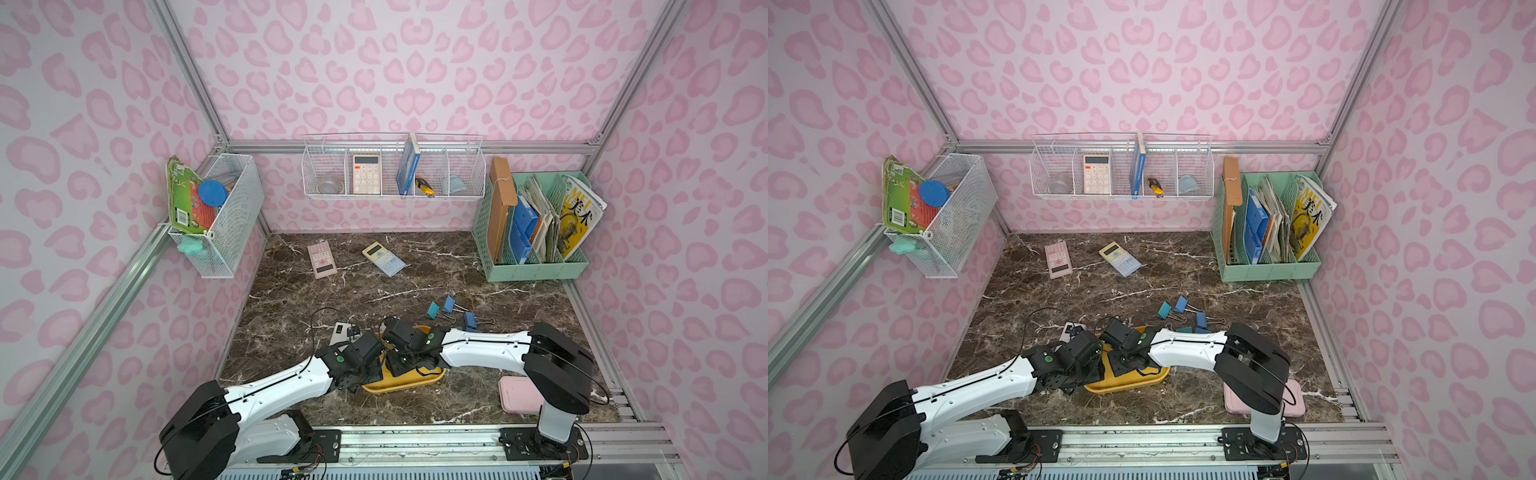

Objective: Put the binder clips in the storage box
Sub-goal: Place the binder clip in the storage box, then pick up the binder clip at the center of the board.

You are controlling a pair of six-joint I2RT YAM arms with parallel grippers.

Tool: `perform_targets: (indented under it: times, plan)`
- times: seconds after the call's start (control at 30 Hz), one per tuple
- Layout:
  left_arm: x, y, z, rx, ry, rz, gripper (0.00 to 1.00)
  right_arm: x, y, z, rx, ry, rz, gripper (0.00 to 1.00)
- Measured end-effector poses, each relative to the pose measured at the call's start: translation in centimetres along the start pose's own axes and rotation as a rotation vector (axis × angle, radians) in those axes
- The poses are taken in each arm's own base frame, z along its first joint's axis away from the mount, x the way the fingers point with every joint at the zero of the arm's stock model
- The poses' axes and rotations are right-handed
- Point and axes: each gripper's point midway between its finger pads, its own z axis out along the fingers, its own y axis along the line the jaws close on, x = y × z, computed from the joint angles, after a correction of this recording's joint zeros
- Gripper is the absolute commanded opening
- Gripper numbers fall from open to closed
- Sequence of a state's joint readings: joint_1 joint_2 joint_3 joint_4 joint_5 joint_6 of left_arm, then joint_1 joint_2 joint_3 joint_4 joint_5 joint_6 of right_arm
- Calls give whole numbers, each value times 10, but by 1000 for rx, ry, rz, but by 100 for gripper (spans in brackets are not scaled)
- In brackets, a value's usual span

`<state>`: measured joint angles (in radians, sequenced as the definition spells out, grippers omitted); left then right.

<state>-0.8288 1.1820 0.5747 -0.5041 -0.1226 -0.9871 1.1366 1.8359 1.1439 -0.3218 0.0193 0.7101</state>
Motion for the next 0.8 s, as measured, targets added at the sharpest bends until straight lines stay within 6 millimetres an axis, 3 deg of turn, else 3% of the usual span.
perform_targets:
  times: [0.17,0.3,0.6,0.7,0.8]
  plan:
    - [0,-1,6,0,0,3,59,-4,5,5,-19,-6,26,64]
    - [1,0,6,2,-3,3,60,-3,8,0,-44,-11,37,74]
    - [-7,-4,-6,42,-49,-2,60,-23,11,-55,-115,-118,65,74]
    - [-8,-4,-6,37,-51,11,60,-41,-7,-93,-111,-201,108,74]
    - [-9,-4,-2,21,-45,19,60,-59,-56,-127,-29,-296,198,75]
